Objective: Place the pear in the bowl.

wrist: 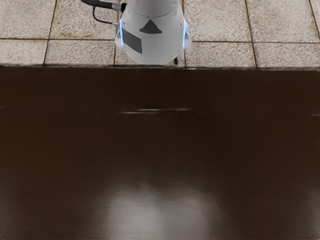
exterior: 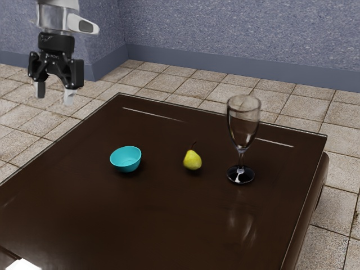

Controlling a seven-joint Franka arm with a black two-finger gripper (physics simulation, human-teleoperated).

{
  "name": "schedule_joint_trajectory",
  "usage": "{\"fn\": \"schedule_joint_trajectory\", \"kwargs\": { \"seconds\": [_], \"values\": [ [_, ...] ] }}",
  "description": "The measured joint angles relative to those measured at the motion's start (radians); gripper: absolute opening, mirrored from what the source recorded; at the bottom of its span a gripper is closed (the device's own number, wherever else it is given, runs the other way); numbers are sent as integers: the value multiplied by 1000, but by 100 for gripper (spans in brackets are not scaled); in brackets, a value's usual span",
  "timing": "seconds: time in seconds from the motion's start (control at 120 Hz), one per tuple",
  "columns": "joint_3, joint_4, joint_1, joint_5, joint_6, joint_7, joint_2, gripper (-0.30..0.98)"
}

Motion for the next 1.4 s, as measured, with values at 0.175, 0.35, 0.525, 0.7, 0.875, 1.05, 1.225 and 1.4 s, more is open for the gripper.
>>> {"fn": "schedule_joint_trajectory", "kwargs": {
  "seconds": [0.175, 0.35, 0.525, 0.7, 0.875, 1.05, 1.225, 1.4],
  "values": [
    [24, -111, -29, 35, 335, 13, 45, 69],
    [-195, -181, 22, 11, 615, -1, 231, 68],
    [-187, -258, 28, -31, 802, -62, 335, 69],
    [-187, -271, 21, -64, 981, -209, 374, 69],
    [-205, -260, 2, -49, 1123, -336, 433, 69],
    [-200, -170, 3, -16, 1212, -403, 532, 69],
    [-203, -123, 1, 0, 1249, -435, 593, 69],
    [-193, -29, 1, 19, 1244, -426, 651, 69]
  ]
}}
